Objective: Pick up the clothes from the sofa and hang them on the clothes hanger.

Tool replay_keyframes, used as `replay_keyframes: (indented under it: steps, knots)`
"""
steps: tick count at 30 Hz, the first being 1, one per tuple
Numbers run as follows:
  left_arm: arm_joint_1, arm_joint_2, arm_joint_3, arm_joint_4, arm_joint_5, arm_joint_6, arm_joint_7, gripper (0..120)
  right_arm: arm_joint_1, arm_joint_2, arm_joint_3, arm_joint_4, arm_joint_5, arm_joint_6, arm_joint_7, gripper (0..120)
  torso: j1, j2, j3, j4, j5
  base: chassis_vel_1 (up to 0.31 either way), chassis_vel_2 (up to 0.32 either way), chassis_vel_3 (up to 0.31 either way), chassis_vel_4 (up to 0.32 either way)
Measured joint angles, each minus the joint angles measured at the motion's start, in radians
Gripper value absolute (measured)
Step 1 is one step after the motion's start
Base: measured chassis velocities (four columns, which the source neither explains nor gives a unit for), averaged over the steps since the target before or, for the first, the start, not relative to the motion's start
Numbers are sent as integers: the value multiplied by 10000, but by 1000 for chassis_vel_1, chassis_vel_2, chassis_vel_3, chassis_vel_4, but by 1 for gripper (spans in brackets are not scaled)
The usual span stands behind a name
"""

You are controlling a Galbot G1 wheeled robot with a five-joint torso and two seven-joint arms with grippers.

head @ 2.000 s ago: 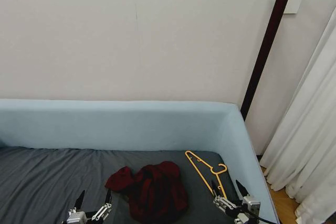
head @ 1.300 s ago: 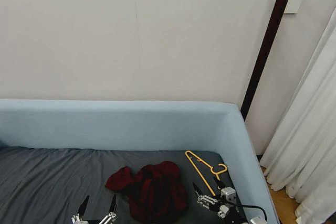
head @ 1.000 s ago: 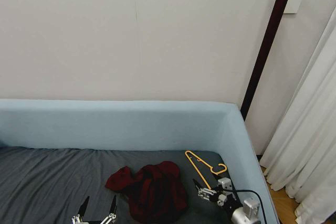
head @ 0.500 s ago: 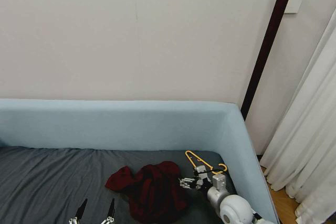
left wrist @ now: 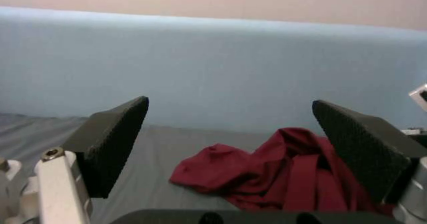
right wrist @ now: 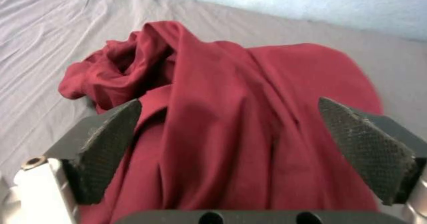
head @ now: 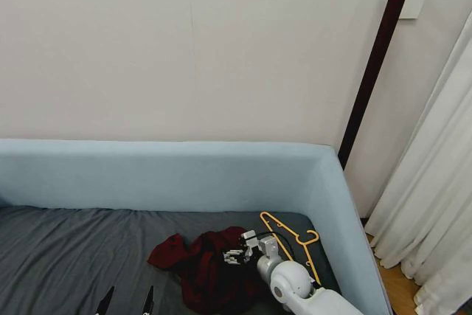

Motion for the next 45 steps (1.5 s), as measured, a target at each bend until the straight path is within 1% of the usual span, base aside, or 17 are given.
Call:
replay_keyframes:
  steps: [3,7,9,10,15,16,19,20,21,23,26,27,30,32,34,42,45]
  knots:
    - [-58,-160,-60,43,87,94,-135,94,146,419,-95,-366,101,-23,21,94,1,0,0,0,-1,0,0,0,0]
    - [-34,-235,-70,58,96,90,-136,94,321,752,-164,-799,112,5,48,93,0,0,0,0,0,0,0,0,0]
    - [-28,-253,-84,74,97,42,-135,94,420,934,-165,-1095,155,16,110,87,0,0,0,2,1,0,0,0,0]
    - [-28,-253,-84,74,97,42,-135,94,420,934,-165,-1095,155,16,110,87,0,0,0,2,1,0,0,0,0]
    - [-80,-263,-127,128,71,-53,-135,94,489,1016,4,-1396,462,73,205,67,1,0,1,-1,0,0,0,0,0]
    - [-80,-263,-127,128,71,-53,-135,94,489,1016,4,-1396,462,73,205,67,1,0,1,-1,0,0,0,0,0]
    - [-120,-263,-117,155,62,-62,-132,94,489,975,60,-1427,588,41,217,56,0,0,0,0,0,0,0,0,0]
    - [-150,-273,-95,168,60,-68,-130,94,489,946,46,-1451,636,29,213,48,0,0,0,-1,0,0,0,0,0]
    - [-150,-273,-95,168,60,-68,-130,94,489,946,46,-1451,636,29,213,48,0,0,0,-1,0,0,0,0,0]
    - [-168,-284,-82,169,59,-71,-124,94,489,927,-26,-1461,700,2,193,41,0,0,0,-1,1,0,0,0,0]
    - [-167,-294,-98,183,55,-102,-115,94,467,1014,-146,-1577,608,-18,86,26,1,0,0,-1,1,0,0,0,0]
    - [-167,-294,-98,183,55,-102,-115,94,467,1014,-146,-1577,608,-18,86,26,1,0,0,-1,1,0,0,0,0]
    - [-132,-303,-139,192,45,-134,-114,94,477,1165,-139,-1723,570,-14,58,15,0,0,0,1,1,0,0,0,0]
    - [-124,-303,-147,193,42,-142,-113,94,481,1185,-135,-1742,569,-10,55,13,0,0,0,2,2,0,0,0,0]
    - [-97,-306,-177,201,38,-156,-114,94,498,1220,-103,-1771,590,-1,50,0,0,0,0,2,2,0,0,0,0]
    - [-160,-298,-224,244,3,-207,-117,94,446,931,53,-1219,1224,15,230,0,0,0,0,-1,2,0,0,0,0]
    - [-230,-300,-168,244,-13,-208,-122,94,433,436,111,-182,1760,-21,484,0,0,1,0,0,3,0,0,0,0]
